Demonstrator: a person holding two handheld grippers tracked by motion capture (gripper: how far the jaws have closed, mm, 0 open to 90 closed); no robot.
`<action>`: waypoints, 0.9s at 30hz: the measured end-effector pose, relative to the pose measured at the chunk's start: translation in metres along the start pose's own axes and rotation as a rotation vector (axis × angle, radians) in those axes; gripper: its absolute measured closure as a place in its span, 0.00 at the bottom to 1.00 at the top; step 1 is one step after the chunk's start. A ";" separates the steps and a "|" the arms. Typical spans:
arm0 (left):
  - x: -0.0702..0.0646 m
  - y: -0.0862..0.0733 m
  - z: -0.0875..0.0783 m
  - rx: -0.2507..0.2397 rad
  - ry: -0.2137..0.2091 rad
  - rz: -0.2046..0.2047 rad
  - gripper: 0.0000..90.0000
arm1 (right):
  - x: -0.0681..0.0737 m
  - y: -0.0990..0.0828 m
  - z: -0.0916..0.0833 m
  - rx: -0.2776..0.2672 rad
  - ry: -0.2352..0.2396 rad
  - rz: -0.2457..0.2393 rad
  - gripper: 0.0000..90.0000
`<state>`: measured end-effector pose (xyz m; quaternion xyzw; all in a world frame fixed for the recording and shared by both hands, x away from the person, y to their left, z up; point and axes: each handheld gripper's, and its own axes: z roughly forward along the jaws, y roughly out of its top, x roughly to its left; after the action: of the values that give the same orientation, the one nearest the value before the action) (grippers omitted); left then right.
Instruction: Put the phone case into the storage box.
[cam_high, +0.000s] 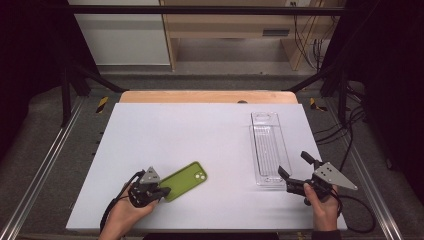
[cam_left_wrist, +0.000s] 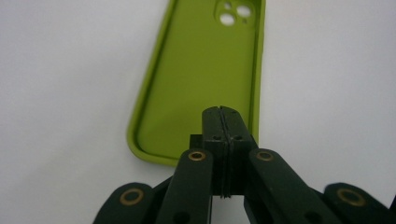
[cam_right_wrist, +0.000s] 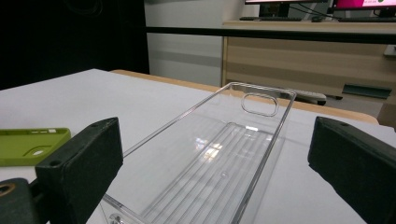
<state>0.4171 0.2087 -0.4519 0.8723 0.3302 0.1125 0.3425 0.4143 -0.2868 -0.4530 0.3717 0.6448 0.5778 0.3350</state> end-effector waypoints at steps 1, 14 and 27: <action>-0.001 0.002 -0.003 -0.017 0.015 0.011 0.95 | 0.001 0.001 -0.001 -0.003 0.001 0.000 0.04; 0.025 0.049 0.006 -0.084 0.013 0.034 0.27 | -0.002 0.001 -0.004 -0.014 -0.002 -0.002 0.04; 0.020 0.036 0.021 -0.068 -0.066 0.119 0.08 | 0.001 0.000 -0.002 -0.015 0.041 -0.041 0.05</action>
<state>0.4590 0.1909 -0.4436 0.8815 0.2622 0.1152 0.3753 0.4118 -0.2872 -0.4531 0.3442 0.6546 0.5830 0.3363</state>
